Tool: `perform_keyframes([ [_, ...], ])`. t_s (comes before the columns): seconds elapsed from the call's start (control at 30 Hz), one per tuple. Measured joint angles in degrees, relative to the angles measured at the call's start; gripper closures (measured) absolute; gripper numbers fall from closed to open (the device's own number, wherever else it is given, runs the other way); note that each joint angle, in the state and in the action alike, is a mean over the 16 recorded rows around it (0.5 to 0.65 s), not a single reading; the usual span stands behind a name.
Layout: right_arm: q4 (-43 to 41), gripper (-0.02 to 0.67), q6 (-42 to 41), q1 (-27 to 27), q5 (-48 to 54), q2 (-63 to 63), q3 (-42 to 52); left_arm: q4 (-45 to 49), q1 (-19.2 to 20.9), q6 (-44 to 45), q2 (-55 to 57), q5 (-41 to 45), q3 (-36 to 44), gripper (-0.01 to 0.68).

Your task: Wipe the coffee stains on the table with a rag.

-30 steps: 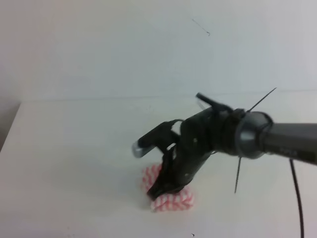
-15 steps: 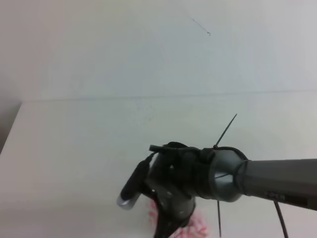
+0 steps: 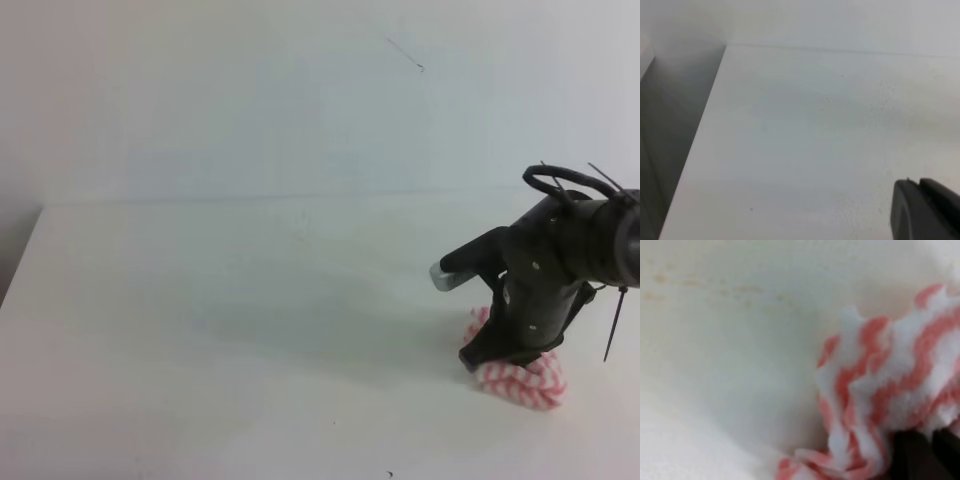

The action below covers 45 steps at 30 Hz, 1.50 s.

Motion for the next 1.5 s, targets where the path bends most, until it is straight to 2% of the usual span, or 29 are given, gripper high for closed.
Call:
perform_keyframes([
  [0.17, 10.6, 0.626, -5.3, -1.5, -3.9, 0.1, 0.0, 0.0, 0.0, 0.0, 0.0, 0.0, 0.0, 0.673],
  [0.37, 20.5, 0.627, -10.9, 1.9, -8.0, 1.0, -1.0, 0.0, 0.0, 0.0, 0.0, 0.0, 0.0, 0.672],
  [0.5, 24.2, 0.627, -13.4, 4.7, -8.9, 1.0, -2.5, 0.0, 0.0, 0.0, 0.0, 0.0, 0.0, 0.672],
  [0.77, 18.4, 0.627, -11.1, 6.2, -6.4, -3.5, -6.6, 0.0, 0.0, 0.0, 0.0, 0.0, 0.0, 0.673],
  [1.07, 9.3, 0.628, -5.0, 0.9, -2.0, -9.4, -9.0, 0.0, 0.0, 0.0, 0.0, 0.0, 0.0, 0.673],
  [1.3, 11.1, 0.611, -2.8, -4.3, 1.6, -7.5, -9.1, 0.0, 0.0, 0.0, 0.0, 0.0, 0.0, 0.673],
  [1.5, 15.4, 0.517, -3.7, -6.5, 3.7, -4.5, -9.1, 0.0, 0.0, 0.0, 0.0, 0.0, 0.0, 0.672],
])
